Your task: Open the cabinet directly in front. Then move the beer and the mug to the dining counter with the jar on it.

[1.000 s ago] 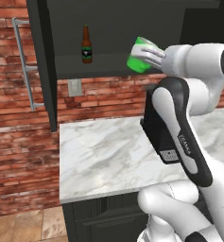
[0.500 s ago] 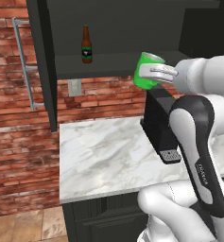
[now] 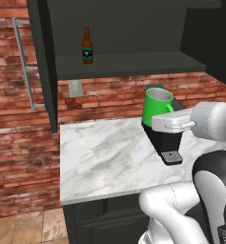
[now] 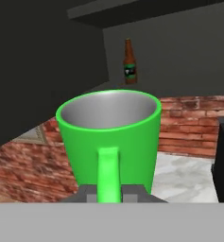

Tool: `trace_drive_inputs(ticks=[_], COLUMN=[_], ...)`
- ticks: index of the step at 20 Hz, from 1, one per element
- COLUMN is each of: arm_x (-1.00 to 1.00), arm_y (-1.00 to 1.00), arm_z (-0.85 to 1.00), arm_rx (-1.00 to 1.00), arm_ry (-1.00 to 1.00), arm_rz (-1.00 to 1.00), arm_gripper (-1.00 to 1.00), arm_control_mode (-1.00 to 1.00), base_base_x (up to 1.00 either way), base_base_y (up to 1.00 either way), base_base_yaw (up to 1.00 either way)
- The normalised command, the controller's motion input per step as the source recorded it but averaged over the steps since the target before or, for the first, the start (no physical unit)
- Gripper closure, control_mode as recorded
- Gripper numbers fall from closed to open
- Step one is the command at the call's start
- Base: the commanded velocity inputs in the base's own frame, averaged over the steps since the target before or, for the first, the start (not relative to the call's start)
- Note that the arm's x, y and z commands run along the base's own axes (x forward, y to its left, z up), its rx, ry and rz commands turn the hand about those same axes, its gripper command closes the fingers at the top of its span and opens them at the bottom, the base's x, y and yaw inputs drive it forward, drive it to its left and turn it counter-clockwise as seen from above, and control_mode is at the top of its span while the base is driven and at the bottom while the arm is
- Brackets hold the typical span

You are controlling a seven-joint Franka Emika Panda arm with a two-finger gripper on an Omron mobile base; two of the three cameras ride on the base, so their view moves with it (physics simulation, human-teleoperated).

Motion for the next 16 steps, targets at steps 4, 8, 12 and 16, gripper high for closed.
trace_drive_inputs(ticks=[4, 8, 12, 16], arm_x=[-0.06, -0.20, -0.59, -0.17], arm_y=[0.00, 0.01, 0.14, 0.05], arm_z=[-0.05, -0.13, -0.34, -0.07], arm_rx=[-0.01, 0.00, 0.00, 0.00], arm_ry=[-0.05, 0.02, 0.05, -0.04], arm_rz=[0.04, 0.00, 0.00, 0.00], arm_gripper=[1.00, 1.00, 1.00, 1.00], arm_control_mode=[-1.00, -1.00, -1.00, -1.00], base_base_x=[0.00, 0.00, 0.00, 0.00], base_base_y=[0.00, 0.00, 0.00, 0.00], base_base_yaw=[0.00, 0.00, 0.00, 0.00])
